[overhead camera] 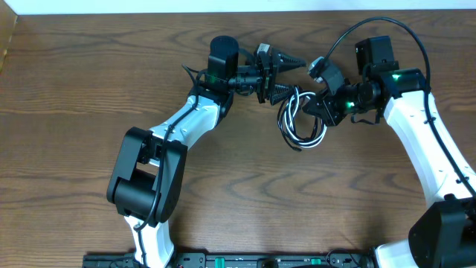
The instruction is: Untangle cables
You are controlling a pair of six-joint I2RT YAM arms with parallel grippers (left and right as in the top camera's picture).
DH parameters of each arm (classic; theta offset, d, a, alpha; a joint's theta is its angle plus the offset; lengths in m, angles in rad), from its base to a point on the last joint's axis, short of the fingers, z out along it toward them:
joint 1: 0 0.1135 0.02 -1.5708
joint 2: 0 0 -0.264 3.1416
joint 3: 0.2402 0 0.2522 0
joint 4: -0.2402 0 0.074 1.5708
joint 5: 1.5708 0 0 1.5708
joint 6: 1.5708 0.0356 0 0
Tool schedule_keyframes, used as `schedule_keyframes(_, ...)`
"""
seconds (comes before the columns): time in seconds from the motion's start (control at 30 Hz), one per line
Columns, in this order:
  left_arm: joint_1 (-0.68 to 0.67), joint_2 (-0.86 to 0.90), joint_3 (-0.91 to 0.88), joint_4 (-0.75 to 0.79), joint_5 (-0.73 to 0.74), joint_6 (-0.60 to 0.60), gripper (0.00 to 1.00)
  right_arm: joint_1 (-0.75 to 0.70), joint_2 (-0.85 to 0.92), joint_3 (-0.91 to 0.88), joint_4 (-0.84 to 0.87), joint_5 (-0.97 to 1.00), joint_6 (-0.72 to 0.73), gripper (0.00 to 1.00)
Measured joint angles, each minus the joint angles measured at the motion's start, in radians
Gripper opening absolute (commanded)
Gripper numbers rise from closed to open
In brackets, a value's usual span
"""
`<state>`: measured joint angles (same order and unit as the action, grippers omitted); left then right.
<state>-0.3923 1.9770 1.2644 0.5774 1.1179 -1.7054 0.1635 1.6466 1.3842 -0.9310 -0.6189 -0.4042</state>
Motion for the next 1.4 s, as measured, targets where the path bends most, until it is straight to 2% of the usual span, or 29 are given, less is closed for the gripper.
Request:
schedule_keyframes(0.3,-0.041,0.000,0.000,0.015,-0.005,-0.048,0.56,0.003,0.000,0.000,0.002,0.036,0.032,0.01)
schedule_keyframes(0.4,-0.042,0.000,0.000,0.015,-0.021,-0.048,0.41,0.003,0.000,0.000,0.001,0.036,0.040,0.01)
schedule_keyframes(0.53,-0.042,0.000,0.000,0.016,-0.026,-0.031,0.10,0.003,0.000,0.000,0.003,0.036,0.056,0.01)
schedule_keyframes(0.7,-0.040,0.000,0.000,0.018,-0.029,0.072,0.08,0.003,0.000,0.000,0.010,0.017,0.088,0.01)
schedule_keyframes(0.8,-0.027,0.000,0.000,0.018,-0.024,0.188,0.08,0.003,0.000,0.000,0.012,-0.027,0.099,0.01)
schedule_keyframes(0.93,0.039,0.000,0.000,-0.028,0.025,0.426,0.08,0.007,0.000,0.000,0.037,0.027,0.098,0.01)
schedule_keyframes(1.0,0.106,0.000,0.006,-0.179,0.056,0.616,0.08,0.031,0.000,0.000,0.053,0.135,0.103,0.01)
schedule_keyframes(1.03,0.156,-0.002,0.013,-0.359,0.068,0.734,0.08,0.063,0.000,0.000,0.051,0.232,0.112,0.01)
schedule_keyframes(1.13,0.262,0.000,0.009,-0.705,0.041,0.970,0.08,0.168,0.000,0.000,0.028,0.502,0.144,0.01)
schedule_keyframes(1.27,0.338,0.000,0.005,-0.849,0.012,1.138,0.08,0.283,0.000,0.000,0.031,0.827,0.163,0.01)
schedule_keyframes(1.33,0.342,0.000,0.005,-0.868,0.006,1.184,0.08,0.330,0.000,0.000,0.047,0.992,0.154,0.01)
schedule_keyframes(1.4,0.338,0.000,0.005,-0.869,0.008,1.211,0.08,0.351,0.000,0.000,0.057,1.067,0.138,0.01)
